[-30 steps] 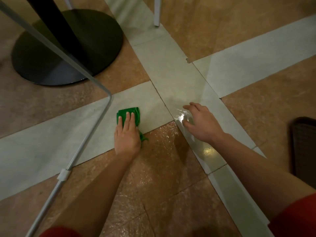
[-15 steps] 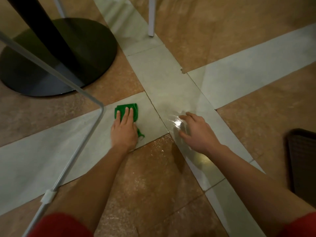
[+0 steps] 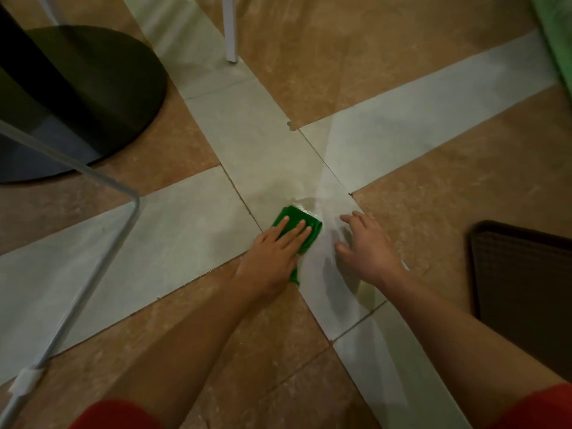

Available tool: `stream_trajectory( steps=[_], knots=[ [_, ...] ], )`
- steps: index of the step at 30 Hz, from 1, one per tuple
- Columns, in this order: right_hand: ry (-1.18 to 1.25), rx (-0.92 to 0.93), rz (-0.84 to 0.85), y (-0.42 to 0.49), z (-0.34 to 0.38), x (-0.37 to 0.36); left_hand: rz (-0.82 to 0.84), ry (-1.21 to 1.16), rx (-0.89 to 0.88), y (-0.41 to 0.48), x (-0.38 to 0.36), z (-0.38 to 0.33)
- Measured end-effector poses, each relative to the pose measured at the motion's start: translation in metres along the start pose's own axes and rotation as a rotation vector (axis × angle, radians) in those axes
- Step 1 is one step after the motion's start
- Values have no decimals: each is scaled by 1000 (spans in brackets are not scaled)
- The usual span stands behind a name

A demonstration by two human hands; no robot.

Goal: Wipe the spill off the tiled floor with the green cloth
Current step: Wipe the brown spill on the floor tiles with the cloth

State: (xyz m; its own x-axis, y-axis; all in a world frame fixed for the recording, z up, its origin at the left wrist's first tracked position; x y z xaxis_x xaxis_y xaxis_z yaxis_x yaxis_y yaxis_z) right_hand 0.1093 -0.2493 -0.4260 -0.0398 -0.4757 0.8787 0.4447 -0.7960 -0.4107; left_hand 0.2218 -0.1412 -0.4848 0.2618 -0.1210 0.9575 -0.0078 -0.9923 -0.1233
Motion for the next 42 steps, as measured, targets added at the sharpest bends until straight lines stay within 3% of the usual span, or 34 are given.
stream_trajectory(
  steps=[2, 7, 10, 20, 27, 35, 42],
  knots=[
    [10, 6, 11, -2, -4, 1, -12, 23, -43, 1, 2, 8],
    [47, 11, -13, -12, -21, 12, -108, -57, 237, 26, 11, 31],
    [40, 6, -7, -19, -37, 18, -112, -55, 285, 44, 11, 24],
    [11, -5, 4, -22, -40, 27, 13, -18, -92, 29, -12, -74],
    [-10, 110, 24, -42, -2, 13, 36, 0, -186, -38, -32, -86],
    [-67, 176, 68, -63, 26, 3, 5, -62, 218, -99, -23, -32],
    [-139, 280, 125, -76, 66, -34, -13, -140, 269, -123, -13, -30]
  ],
)
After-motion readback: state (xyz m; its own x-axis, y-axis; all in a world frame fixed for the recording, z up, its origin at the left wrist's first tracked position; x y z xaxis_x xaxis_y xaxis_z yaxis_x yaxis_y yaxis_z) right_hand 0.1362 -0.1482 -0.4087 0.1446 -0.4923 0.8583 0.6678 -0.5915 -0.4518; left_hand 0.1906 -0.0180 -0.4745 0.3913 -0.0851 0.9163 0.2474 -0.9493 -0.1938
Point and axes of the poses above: each hand's wrist, its own y-axis towards the middle knuckle, its own x-axis out of the back of the hand, z = x × y, the point moved 6 cm from there along y, towards the middle knuckle, and after that the axes turned 13 degrees about -x, right-handed, at the moved point
